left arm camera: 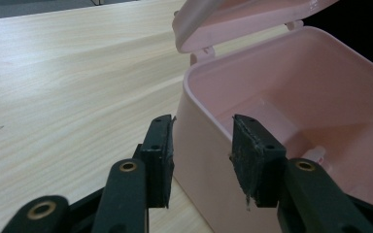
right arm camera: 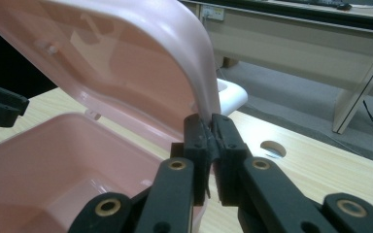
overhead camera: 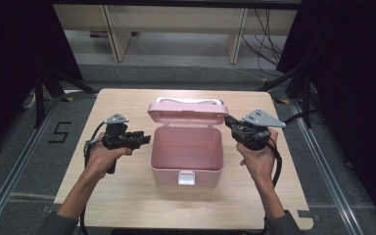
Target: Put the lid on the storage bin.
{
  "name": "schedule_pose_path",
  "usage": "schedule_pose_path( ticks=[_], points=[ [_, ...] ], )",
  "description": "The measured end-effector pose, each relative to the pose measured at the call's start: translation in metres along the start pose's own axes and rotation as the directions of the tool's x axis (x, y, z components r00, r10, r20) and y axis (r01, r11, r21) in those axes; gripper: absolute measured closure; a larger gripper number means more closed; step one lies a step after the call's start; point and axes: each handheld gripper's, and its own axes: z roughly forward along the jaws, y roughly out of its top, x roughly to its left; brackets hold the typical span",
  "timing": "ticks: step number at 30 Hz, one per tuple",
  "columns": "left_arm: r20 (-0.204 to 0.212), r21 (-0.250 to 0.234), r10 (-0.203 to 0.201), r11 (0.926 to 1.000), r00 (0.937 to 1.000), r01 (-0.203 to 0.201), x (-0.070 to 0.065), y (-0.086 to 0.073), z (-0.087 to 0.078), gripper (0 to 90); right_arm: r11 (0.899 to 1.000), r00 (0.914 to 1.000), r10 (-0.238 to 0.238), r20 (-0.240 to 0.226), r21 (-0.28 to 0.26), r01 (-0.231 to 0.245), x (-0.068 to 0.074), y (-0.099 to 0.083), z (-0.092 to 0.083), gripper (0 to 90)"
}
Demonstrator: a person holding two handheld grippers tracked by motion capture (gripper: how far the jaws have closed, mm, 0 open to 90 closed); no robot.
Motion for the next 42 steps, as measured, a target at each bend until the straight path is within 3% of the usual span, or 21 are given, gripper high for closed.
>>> schedule_pose_path(
  ticks=[4,5,7,8,11,13,17,19,21,22,23,24,26,28,29,30,34,37,38,40,42],
  points=[
    [-0.007,0.006,0.007,1.0000,1.0000,-0.007,0.000,-0.007,-0.005,58.3,1.000,0.9999,0.013,-0.005,0.006,-0.013,0.002,-0.004,-0.003,86.5],
    [-0.007,0.007,0.009,0.9999,0.9999,-0.009,0.000,-0.008,-0.006,58.1,1.000,0.9999,-0.017,0.002,-0.005,0.017,0.000,-0.004,-0.004,86.5],
    [-0.007,0.005,0.010,0.9999,0.9999,-0.010,0.000,-0.010,-0.008,57.8,1.000,0.9999,-0.012,-0.002,0.002,0.012,0.003,-0.006,-0.005,86.4],
    [-0.014,0.002,0.009,1.0000,0.9999,-0.009,0.000,-0.011,-0.010,57.6,1.000,0.9997,0.015,-0.016,0.014,-0.015,0.004,-0.007,-0.006,86.4],
    [-0.012,0.013,0.018,0.9997,0.9998,-0.018,0.000,-0.014,-0.013,56.9,1.000,0.9999,-0.015,-0.007,0.000,0.015,0.003,-0.009,-0.009,86.5],
    [-0.013,0.013,0.018,0.9997,0.9997,-0.018,-0.002,-0.017,-0.013,55.7,1.000,0.9995,0.023,-0.022,0.015,-0.022,0.006,-0.011,-0.010,86.6],
    [-0.010,0.029,0.025,0.9993,0.9997,-0.024,-0.003,-0.021,-0.017,52.8,1.000,0.9994,0.011,-0.032,0.004,-0.011,0.004,-0.014,-0.011,87.9],
    [-0.005,0.039,0.021,0.9990,0.9998,-0.020,-0.002,-0.023,-0.019,50.6,0.999,0.9980,0.049,-0.039,0.022,-0.048,0.005,-0.015,-0.013,88.2],
    [-0.008,0.042,0.020,0.9989,0.9998,-0.020,-0.001,-0.026,-0.020,48.6,1.000,0.9994,0.010,-0.032,0.000,-0.010,0.003,-0.017,-0.012,90.0],
    [-0.013,0.044,0.022,0.9988,0.9997,-0.022,-0.001,-0.027,-0.021,47.9,1.000,0.9994,0.017,-0.030,0.012,-0.016,0.003,-0.018,-0.013,90.0],
    [-0.013,0.056,0.028,0.9980,0.9995,-0.028,0.000,-0.029,-0.022,47.2,0.999,0.9980,0.041,-0.048,0.017,-0.040,0.004,-0.019,-0.013,90.0],
    [-0.013,0.050,0.018,0.9986,0.9998,-0.017,0.000,-0.030,-0.022,46.8,1.000,0.9991,0.012,-0.040,0.008,-0.012,0.002,-0.019,-0.012,90.0],
    [-0.020,0.049,0.008,0.9988,0.9998,-0.007,0.002,-0.034,-0.024,46.5,0.999,0.9976,0.040,-0.056,0.007,-0.040,0.003,-0.020,-0.012,90.0],
    [-0.022,0.049,0.010,0.9987,0.9997,-0.009,0.003,-0.036,-0.025,46.5,0.999,0.9977,0.038,-0.055,0.012,-0.038,0.003,-0.020,-0.012,90.0],
    [-0.020,0.072,0.024,0.9972,0.9995,-0.022,0.005,-0.036,-0.027,46.4,0.999,0.9970,0.044,-0.063,0.009,-0.044,0.003,-0.021,-0.012,90.0],
    [-0.019,0.060,0.006,0.9982,0.9998,-0.004,0.004,-0.037,-0.027,46.2,0.999,0.9971,0.040,-0.065,0.004,-0.039,0.003,-0.021,-0.012,90.0],
    [-0.024,0.055,0.002,0.9985,0.9997,0.000,0.004,-0.040,-0.029,45.8,0.997,0.9913,0.083,-0.102,0.015,-0.082,0.005,-0.022,-0.014,90.0],
    [-0.022,0.073,0.024,0.9971,0.9995,-0.022,0.005,-0.042,-0.030,45.5,0.997,0.9919,0.070,-0.106,0.021,-0.068,0.005,-0.023,-0.017,90.0],
    [-0.021,0.058,0.005,0.9983,0.9998,-0.003,0.003,-0.043,-0.029,45.5,0.996,0.9902,0.090,-0.108,0.026,-0.087,0.007,-0.024,-0.018,89.9],
    [-0.021,0.069,0.006,0.9976,0.9998,-0.005,0.003,-0.044,-0.029,45.0,0.998,0.9918,0.068,-0.108,0.003,-0.068,0.006,-0.026,-0.017,89.6],
    [-0.014,0.077,0.007,0.9970,0.9999,-0.006,0.004,-0.045,-0.029,44.8,0.995,0.9866,0.093,-0.134,0.034,-0.089,0.007,-0.028,-0.019,89.5]
  ],
)
